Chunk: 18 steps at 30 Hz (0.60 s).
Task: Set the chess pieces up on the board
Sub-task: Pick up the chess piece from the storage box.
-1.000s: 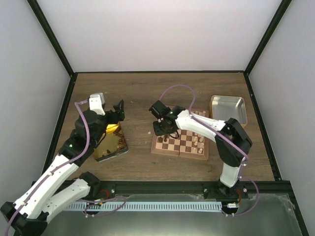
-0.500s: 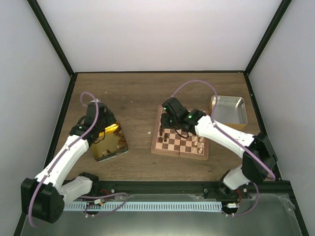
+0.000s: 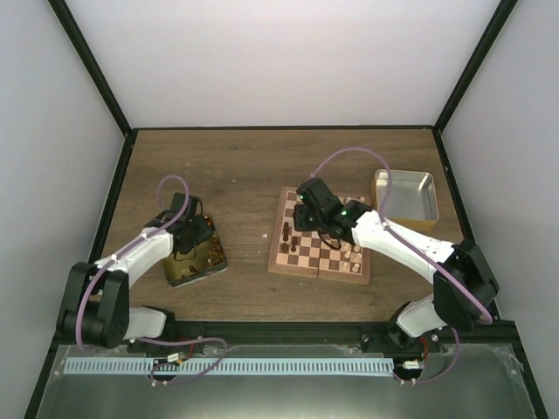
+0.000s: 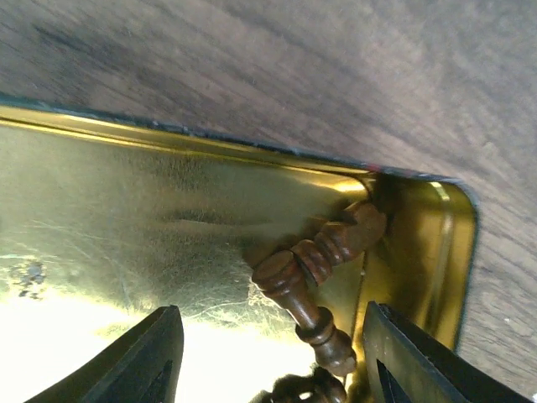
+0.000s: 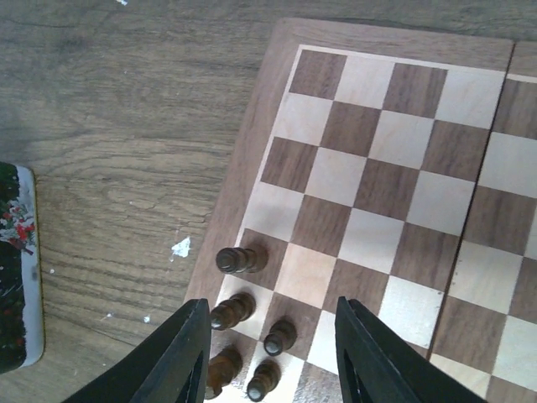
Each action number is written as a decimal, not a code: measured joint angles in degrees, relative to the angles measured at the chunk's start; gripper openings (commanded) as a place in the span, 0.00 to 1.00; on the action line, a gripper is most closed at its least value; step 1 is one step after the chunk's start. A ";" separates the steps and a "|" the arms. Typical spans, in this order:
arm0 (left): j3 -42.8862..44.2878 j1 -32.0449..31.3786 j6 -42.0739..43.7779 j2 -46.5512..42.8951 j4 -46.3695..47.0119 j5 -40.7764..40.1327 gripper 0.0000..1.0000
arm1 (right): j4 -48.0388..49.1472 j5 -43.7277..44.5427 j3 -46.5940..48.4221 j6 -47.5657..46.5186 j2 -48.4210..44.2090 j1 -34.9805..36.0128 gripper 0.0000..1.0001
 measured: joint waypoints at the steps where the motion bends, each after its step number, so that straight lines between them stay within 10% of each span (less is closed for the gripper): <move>1: 0.00 0.00 -0.20 1.31 0.44 0.33 0.60 | 0.33 0.00 -0.57 -0.22 -0.39 -0.31 0.43; 18: 5.66 0.00 2.10 12.31 -3.63 -2.21 0.31 | 3.67 0.00 -4.72 -1.64 -2.73 -2.86 0.43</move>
